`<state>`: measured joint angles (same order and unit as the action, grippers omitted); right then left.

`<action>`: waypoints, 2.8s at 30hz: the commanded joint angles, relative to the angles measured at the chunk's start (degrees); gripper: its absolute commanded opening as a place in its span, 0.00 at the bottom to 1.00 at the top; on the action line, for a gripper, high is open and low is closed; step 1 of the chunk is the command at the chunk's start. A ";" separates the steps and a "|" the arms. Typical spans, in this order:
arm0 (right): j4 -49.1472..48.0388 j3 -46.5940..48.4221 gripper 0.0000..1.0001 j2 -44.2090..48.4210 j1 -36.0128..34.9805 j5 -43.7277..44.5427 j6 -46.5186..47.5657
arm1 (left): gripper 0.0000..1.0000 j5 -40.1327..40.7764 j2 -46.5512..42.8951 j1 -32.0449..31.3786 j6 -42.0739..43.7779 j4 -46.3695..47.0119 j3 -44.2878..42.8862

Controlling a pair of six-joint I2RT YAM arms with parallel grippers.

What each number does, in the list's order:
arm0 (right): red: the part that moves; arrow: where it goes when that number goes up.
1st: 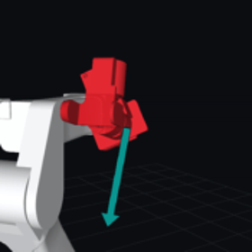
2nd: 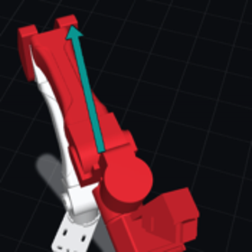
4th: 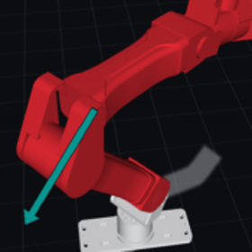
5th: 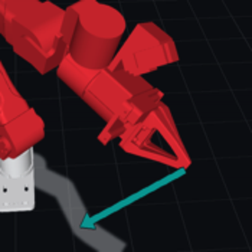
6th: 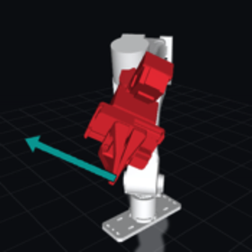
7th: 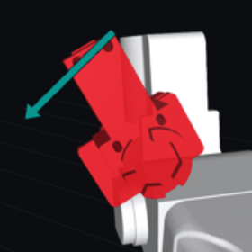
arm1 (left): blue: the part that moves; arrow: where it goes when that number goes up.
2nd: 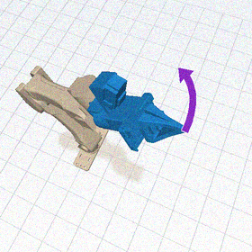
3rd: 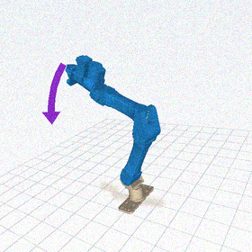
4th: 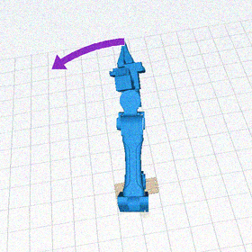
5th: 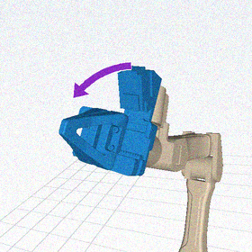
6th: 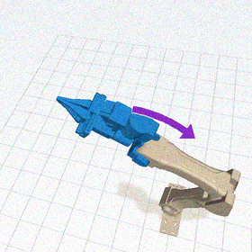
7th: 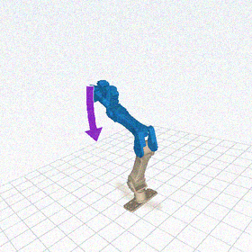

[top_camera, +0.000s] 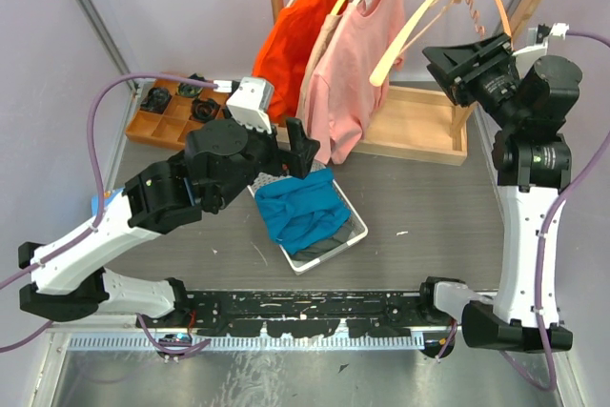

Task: Remove the t-shirt from the hanger
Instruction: Place the hanger on the clothesline, then pick up the hanger from the clothesline.

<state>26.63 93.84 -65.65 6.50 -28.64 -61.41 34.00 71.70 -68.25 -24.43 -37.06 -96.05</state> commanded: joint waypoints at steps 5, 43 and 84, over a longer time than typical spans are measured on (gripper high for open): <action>6.09 3.43 0.58 4.07 0.18 8.76 13.55 | 0.97 1.03 -0.29 0.22 0.99 3.64 -3.01; -16.74 -19.47 0.75 16.26 0.18 13.98 7.45 | 0.99 0.36 3.23 0.24 2.10 5.32 -5.22; -17.18 12.89 0.56 -13.49 -11.57 3.92 4.44 | 0.98 2.24 4.71 2.33 0.23 -2.30 -8.21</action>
<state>8.91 100.49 -75.26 -2.02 -27.20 -57.34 36.49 77.52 -66.15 -25.50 -41.50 -102.78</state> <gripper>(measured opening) 0.581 0.980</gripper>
